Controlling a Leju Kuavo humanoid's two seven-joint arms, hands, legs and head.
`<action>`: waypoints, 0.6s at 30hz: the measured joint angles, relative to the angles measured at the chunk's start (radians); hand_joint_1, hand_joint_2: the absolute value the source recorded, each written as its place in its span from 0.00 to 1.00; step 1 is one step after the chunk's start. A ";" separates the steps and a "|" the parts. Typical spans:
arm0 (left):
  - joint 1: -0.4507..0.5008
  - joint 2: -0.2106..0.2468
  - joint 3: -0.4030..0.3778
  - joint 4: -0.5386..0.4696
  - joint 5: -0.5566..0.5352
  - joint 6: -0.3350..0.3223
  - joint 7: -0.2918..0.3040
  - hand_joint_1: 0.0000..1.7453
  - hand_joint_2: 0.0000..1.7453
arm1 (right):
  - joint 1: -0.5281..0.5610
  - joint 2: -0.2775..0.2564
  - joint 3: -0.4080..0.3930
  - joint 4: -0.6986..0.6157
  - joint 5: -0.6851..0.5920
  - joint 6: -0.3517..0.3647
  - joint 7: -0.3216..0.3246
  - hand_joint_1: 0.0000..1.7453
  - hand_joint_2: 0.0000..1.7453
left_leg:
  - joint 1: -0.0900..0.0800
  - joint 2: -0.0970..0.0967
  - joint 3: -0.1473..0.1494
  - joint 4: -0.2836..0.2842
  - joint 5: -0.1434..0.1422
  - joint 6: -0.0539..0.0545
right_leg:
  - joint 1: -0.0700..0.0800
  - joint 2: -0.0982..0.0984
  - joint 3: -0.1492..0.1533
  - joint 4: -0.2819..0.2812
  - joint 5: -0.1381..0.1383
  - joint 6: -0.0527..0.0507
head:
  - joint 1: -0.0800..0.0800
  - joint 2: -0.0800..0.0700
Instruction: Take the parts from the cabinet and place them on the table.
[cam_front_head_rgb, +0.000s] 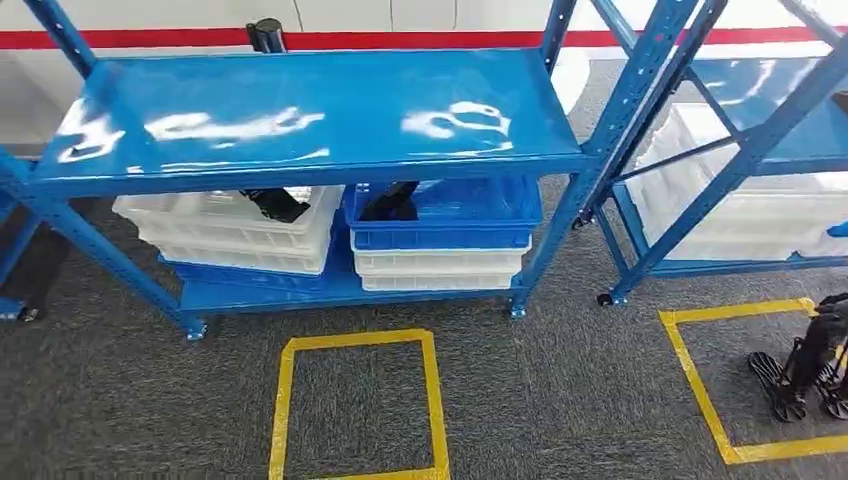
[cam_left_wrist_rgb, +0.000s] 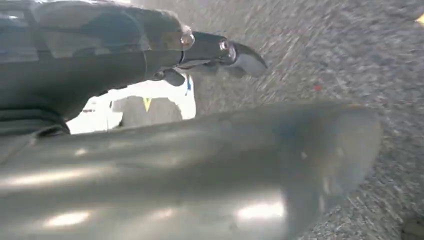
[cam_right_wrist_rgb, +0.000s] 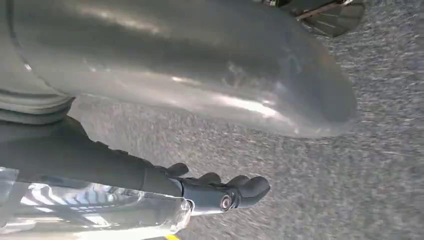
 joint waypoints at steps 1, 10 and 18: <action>-0.001 0.000 0.000 0.000 0.000 0.000 0.000 0.00 0.00 | -0.001 0.000 0.000 0.000 0.000 0.000 0.000 0.00 0.00 | -0.002 -0.016 0.000 0.000 0.003 -0.002 | 0.004 0.028 0.039 -0.092 0.046 -0.013 | 0.000 0.000; 0.006 -0.003 0.000 0.002 0.000 -0.006 0.000 0.00 0.00 | -0.007 0.000 0.001 -0.002 -0.018 0.008 -0.010 0.00 0.00 | 0.000 0.037 -0.012 -0.028 0.027 0.006 | 0.008 0.029 0.073 -0.195 0.053 0.002 | -0.017 0.000; 0.005 -0.002 0.000 0.003 0.000 -0.011 0.004 0.00 0.00 | -0.004 0.000 0.001 -0.003 -0.021 0.010 -0.013 0.00 0.00 | 0.002 0.038 -0.007 -0.029 0.030 -0.020 | 0.009 0.023 0.074 -0.187 0.055 -0.002 | -0.023 0.000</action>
